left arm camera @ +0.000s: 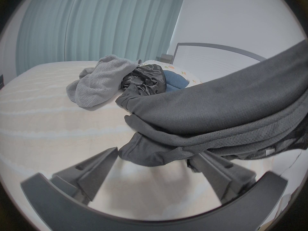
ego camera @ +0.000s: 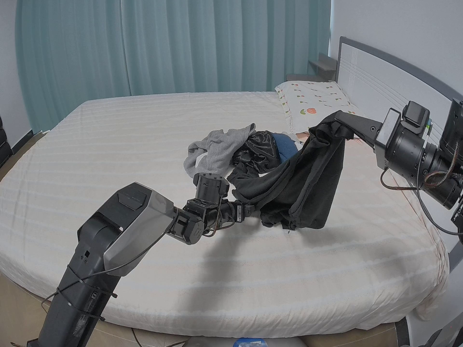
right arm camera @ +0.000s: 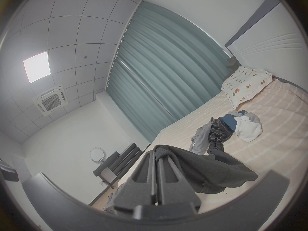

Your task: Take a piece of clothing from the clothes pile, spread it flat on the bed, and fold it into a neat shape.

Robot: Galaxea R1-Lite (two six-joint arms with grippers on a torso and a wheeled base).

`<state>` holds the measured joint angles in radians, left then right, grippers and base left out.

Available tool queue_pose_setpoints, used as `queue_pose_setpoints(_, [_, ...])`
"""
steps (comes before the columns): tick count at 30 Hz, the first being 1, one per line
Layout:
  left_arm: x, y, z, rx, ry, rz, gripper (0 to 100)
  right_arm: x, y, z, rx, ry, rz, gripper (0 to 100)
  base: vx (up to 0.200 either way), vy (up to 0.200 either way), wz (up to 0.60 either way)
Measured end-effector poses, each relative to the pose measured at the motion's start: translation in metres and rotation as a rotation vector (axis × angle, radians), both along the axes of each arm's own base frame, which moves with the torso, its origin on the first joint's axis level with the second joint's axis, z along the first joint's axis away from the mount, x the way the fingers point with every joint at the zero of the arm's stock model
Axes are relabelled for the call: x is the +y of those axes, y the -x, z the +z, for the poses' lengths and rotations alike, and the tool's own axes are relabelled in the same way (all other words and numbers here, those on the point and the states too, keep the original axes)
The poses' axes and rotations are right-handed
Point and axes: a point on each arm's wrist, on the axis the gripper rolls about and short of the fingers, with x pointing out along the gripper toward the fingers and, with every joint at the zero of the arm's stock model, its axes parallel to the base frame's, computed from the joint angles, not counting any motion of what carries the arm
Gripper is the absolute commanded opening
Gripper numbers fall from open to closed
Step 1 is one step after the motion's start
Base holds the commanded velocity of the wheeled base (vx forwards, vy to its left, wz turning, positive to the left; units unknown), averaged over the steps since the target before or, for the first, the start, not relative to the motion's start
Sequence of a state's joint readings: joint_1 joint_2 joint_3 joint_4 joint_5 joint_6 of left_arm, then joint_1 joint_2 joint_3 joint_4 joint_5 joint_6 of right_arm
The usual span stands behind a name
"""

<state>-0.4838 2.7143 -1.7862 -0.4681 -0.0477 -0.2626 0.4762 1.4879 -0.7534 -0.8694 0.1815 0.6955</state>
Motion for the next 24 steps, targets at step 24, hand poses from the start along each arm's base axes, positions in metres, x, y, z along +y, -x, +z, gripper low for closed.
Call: queue_pose_setpoints(24, [0.026, 0.047, 0.043, 0.167, 0.124, 0.119, 0, -0.01, -0.017, -0.015, 0.049, 0.025, -0.043, 0, 0.0, 0.0, 0.0])
